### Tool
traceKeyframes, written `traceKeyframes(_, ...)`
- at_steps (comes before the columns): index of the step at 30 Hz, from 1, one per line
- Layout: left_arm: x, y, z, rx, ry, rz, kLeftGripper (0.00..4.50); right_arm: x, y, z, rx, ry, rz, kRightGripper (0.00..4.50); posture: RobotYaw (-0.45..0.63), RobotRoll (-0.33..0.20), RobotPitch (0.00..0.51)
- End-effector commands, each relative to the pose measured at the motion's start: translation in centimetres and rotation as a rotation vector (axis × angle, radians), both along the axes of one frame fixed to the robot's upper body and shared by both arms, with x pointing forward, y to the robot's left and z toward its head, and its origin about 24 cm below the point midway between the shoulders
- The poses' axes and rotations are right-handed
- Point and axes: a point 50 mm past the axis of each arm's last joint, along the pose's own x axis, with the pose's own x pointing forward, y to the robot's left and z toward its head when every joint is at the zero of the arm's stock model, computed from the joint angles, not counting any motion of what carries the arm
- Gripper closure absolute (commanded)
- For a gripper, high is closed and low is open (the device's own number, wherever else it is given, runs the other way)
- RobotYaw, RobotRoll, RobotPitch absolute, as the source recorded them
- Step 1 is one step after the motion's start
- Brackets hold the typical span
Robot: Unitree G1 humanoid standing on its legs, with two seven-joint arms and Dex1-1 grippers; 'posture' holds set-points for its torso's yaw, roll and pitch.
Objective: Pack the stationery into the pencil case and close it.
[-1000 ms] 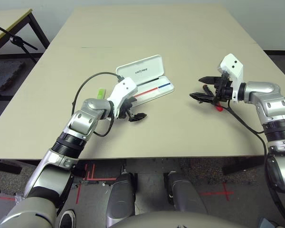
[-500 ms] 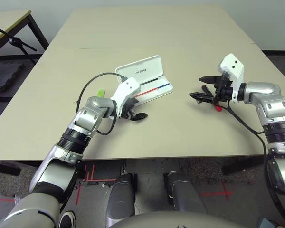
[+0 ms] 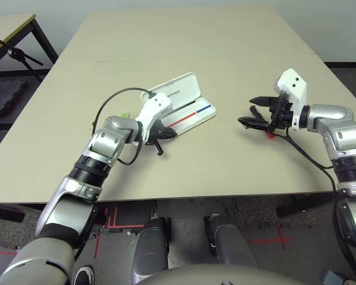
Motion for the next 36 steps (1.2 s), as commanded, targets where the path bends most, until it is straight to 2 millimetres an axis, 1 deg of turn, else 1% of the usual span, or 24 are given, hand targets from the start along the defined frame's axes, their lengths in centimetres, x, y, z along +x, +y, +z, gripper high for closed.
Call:
traceKeyframes(1,-1.2,-0.2,1.0,0.027,-0.057,-0.158,4.46,-0.6,0.2,0.0,0.003,0.028,0.044,0.00,-0.10,0.000,0.109)
traceKeyframes(6,-3.2,0.1,1.0,0.044,-0.083,-0.350,4.46,-1.1,0.3,-0.3,0.009,0.082,0.091,0.00,-0.09,0.000,0.112)
traceKeyframes(10,-3.7,0.6,0.6,0.054,-0.087,-0.412,4.46,-1.6,0.7,-0.3,0.031,0.119,0.135,0.00,-0.08,0.000,0.113)
traceKeyframes(21,-3.4,1.0,-0.4,0.090,-0.092,-0.406,4.46,-2.7,1.0,-0.3,0.013,0.188,0.198,0.00,-0.08,0.000,0.115)
traceKeyframes(29,-4.0,1.3,-1.5,0.112,-0.057,-0.417,4.46,-2.8,0.8,-0.4,0.006,0.193,0.193,0.00,-0.08,0.000,0.116)
traceKeyframes(36,-4.0,1.4,-2.0,0.124,-0.046,-0.403,4.46,-2.8,0.8,-0.5,0.004,0.194,0.194,0.00,-0.08,0.000,0.116)
